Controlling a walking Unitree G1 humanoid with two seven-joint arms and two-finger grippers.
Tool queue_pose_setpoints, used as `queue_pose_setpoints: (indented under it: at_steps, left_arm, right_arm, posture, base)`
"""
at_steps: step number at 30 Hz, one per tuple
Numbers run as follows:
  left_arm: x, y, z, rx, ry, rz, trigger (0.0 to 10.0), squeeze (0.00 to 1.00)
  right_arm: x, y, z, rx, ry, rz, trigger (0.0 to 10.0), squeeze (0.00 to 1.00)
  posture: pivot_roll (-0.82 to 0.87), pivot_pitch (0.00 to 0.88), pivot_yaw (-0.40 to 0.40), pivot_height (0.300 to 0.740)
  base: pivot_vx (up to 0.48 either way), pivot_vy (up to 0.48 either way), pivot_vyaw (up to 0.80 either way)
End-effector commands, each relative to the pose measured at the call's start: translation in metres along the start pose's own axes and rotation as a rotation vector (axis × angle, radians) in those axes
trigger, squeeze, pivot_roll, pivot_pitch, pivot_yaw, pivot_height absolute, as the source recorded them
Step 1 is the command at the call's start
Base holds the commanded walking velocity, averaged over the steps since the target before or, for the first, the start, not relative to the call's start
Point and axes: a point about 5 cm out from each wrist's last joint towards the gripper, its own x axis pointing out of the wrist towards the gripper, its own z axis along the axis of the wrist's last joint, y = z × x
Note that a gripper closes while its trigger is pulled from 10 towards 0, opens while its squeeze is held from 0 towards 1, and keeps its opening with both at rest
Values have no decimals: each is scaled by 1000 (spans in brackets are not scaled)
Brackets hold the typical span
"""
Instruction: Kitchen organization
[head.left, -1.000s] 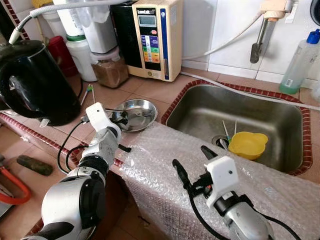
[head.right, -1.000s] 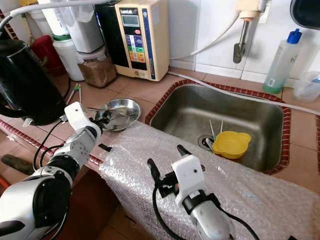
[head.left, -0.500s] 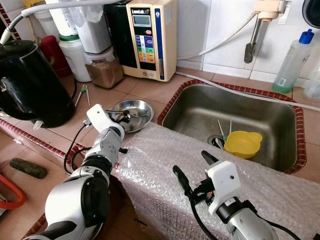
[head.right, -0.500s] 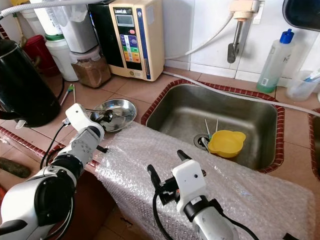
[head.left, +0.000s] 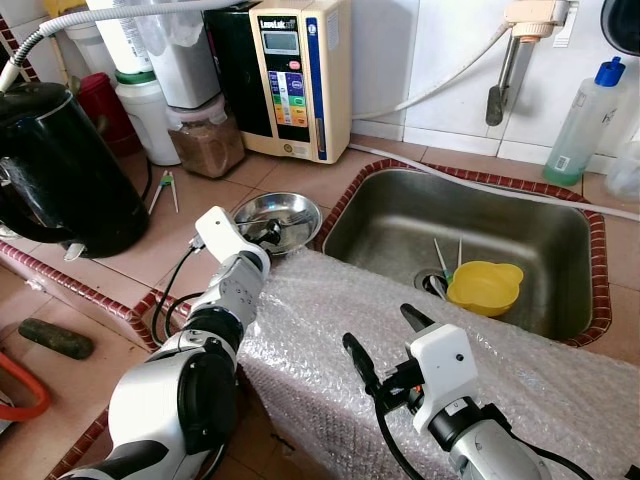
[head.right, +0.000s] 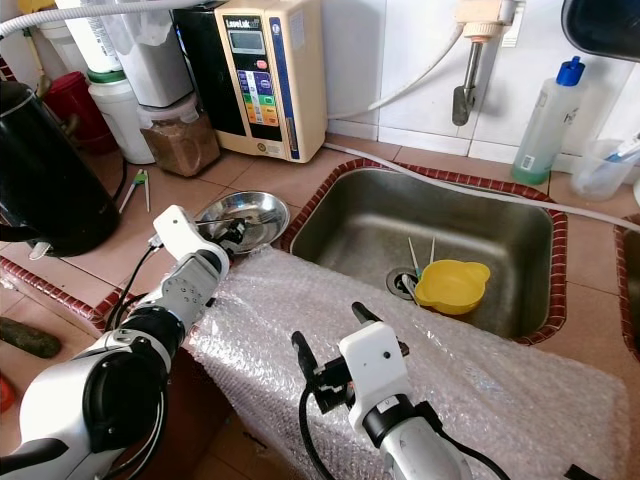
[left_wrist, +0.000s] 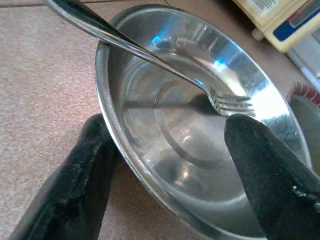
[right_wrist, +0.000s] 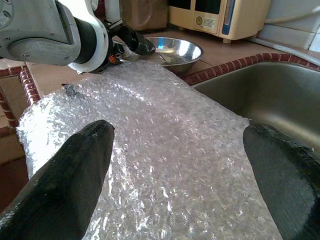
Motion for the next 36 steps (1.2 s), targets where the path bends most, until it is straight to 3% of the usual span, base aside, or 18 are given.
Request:
queue_pose_setpoints:
  at_steps: [1, 5, 11, 13, 23, 31, 36]
  left_arm:
    - [0, 0, -2, 36, 27, 20, 0, 0]
    - [0, 13, -1, 118, 38, 80, 0, 0]
    - [0, 19, 2, 172, 45, 84, 0, 0]
    - [0, 20, 3, 231, 55, 76, 0, 0]
    - [0, 35, 9, 345, 89, 61, 0, 0]
    - [-1, 44, 18, 386, 80, 77, 0, 0]
    - [-1, 45, 27, 503, 63, 69, 0, 0]
  right_arm:
    - [-1, 1, 4, 5, -8, -4, 10000, 427]
    - [0, 2, 2, 4, -2, -5, 10000, 424]
    - [3, 2, 1, 4, -2, -6, 10000, 420]
    - [4, 2, 1, 2, -2, -4, 10000, 420]
    - [6, 1, -1, -5, 3, -9, 10000, 392]
    - [8, 1, -2, -8, 3, -6, 10000, 365]
    - [9, 0, -3, -14, 4, -4, 10000, 353]
  posture:
    - [-206, 41, 141, 740]
    - [-199, 42, 142, 740]
    - [-185, 38, 144, 740]
    - [-180, 37, 146, 740]
    - [-172, 27, 156, 740]
    - [-158, 21, 154, 740]
    - [-155, 19, 151, 740]
  base:
    - [0, 0, 0]
    - [0, 0, 0]
    - [0, 0, 0]
    - [0, 0, 0]
    - [0, 0, 0]
    - [0, 0, 0]
    - [0, 0, 0]
